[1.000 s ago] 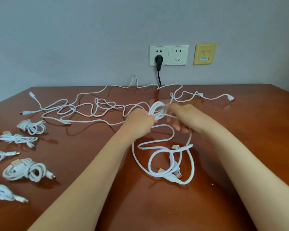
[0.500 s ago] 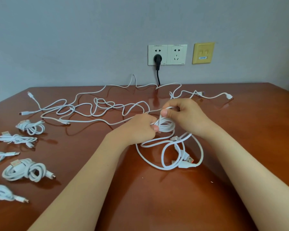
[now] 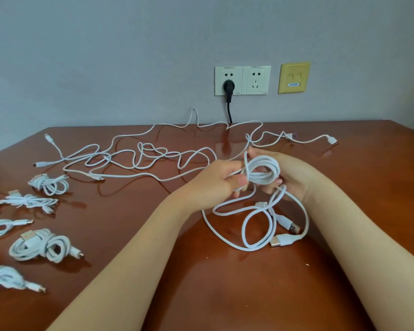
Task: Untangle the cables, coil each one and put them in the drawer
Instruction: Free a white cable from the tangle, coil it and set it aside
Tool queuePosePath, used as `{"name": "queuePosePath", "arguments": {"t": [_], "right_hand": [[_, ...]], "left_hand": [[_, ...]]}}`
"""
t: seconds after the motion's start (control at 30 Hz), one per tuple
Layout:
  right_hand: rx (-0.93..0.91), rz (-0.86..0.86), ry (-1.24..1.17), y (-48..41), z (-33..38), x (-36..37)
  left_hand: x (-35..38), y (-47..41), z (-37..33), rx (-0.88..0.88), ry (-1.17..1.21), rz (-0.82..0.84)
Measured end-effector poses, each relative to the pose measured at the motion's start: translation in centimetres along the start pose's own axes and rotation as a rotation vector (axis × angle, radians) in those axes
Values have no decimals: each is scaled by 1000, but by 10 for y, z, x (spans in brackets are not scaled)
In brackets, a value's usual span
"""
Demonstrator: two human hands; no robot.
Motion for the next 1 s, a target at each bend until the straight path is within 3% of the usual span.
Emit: {"name": "queuePosePath", "arguments": {"t": [0.17, 0.3, 0.47, 0.73, 0.9, 1.0], "right_hand": [[73, 167, -114, 1, -8, 19], [-103, -115, 362, -7, 5, 7], [-389, -309, 832, 0, 28, 12], [-479, -226, 1078, 4, 27, 27], [-587, -165, 1573, 12, 15, 56], [-697, -170, 1725, 23, 18, 68]], "left_hand": [[-11, -3, -5, 21, 170, -104], [-32, -3, 3, -17, 40, -246], [-47, -1, 6, -87, -253, -382], [-48, 1, 5, -122, -248, -477], [-51, 1, 16, -167, -271, -467], [-53, 1, 24, -198, -321, -458]]}}
Point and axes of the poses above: each hand's wrist, its own y-axis away from the middle knuckle, its own x-axis out of the palm, z = x × y, the point moved 10 cm from there along -y, towards the middle knuckle, and after that the axes turned 5 degrees about -z, right-handed, at the moved point
